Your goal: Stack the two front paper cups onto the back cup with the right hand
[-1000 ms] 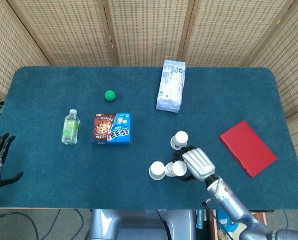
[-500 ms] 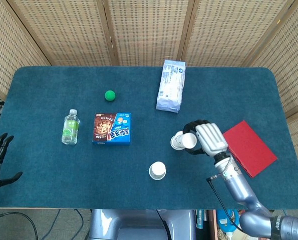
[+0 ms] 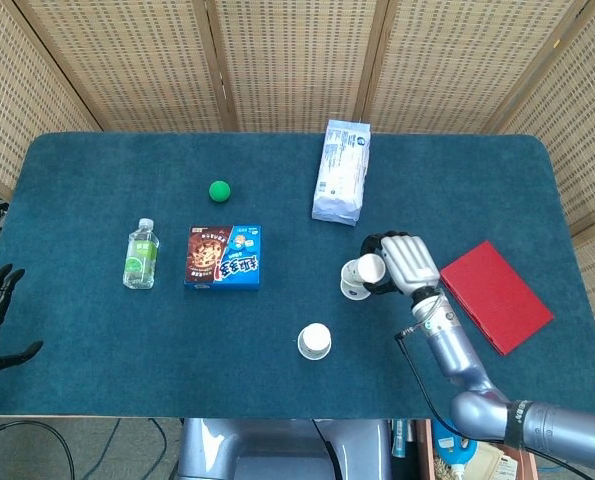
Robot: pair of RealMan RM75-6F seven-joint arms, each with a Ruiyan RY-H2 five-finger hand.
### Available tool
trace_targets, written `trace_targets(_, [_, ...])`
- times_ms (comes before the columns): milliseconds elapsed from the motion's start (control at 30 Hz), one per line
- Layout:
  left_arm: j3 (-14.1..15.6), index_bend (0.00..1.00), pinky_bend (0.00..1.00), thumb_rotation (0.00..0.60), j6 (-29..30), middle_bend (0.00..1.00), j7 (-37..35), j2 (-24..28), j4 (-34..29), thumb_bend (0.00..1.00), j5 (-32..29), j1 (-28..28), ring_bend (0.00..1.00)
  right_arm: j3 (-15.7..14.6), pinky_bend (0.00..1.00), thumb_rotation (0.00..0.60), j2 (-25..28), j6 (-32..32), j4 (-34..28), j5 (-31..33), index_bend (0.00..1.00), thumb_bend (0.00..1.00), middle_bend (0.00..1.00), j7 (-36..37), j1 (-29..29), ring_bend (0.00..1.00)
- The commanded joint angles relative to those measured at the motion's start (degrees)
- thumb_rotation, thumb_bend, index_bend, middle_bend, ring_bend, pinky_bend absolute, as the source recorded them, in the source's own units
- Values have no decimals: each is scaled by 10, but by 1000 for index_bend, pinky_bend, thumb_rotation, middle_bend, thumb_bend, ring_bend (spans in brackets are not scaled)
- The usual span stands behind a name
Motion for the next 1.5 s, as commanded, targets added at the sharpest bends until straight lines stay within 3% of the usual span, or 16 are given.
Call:
trace_targets(33, [-1, 0, 0, 600, -1, 0, 2, 0, -2, 196, -2, -1, 0, -2, 364, 600, -6, 0, 5, 12, 494, 382, 506, -7, 8, 355])
trace_targets(600, [-1, 0, 0, 600, 0, 0, 0, 1, -3, 196, -4, -1, 0, -18, 364, 600, -10, 5, 8, 46, 492, 382, 457, -24, 31, 354])
trace_targets(700, [-1, 0, 0, 600, 0, 0, -1, 1, -2, 196, -4, -1, 0, -20, 364, 600, -10, 2, 10, 50, 458, 382, 385, -24, 34, 319])
trace_targets(900, [-2, 0, 0, 600, -1, 0, -4, 1, 0, 196, -5, -1, 0, -29, 247, 600, -3, -15, 8, 47, 262, 297, 103, -16, 37, 114])
trace_targets(1100, [-2, 0, 0, 600, -2, 0, 0, 1, -2, 195, -7, -2, 0, -35, 165, 600, 4, -16, 6, 26, 213, 280, 32, 0, 34, 24])
trace_targets(1267, [-2, 0, 0, 600, -2, 0, -1, 1, -2, 195, -7, -2, 0, -44, 83, 600, 21, -4, -25, -25, 182, 261, 7, 18, 21, 0])
trace_targets(1500, [0, 0, 0, 600, -3, 0, 2, 0, -1, 196, -4, -3, 0, -87, 68, 600, 82, -89, -96, -189, 179, 17, 72, 109, 4, 0])
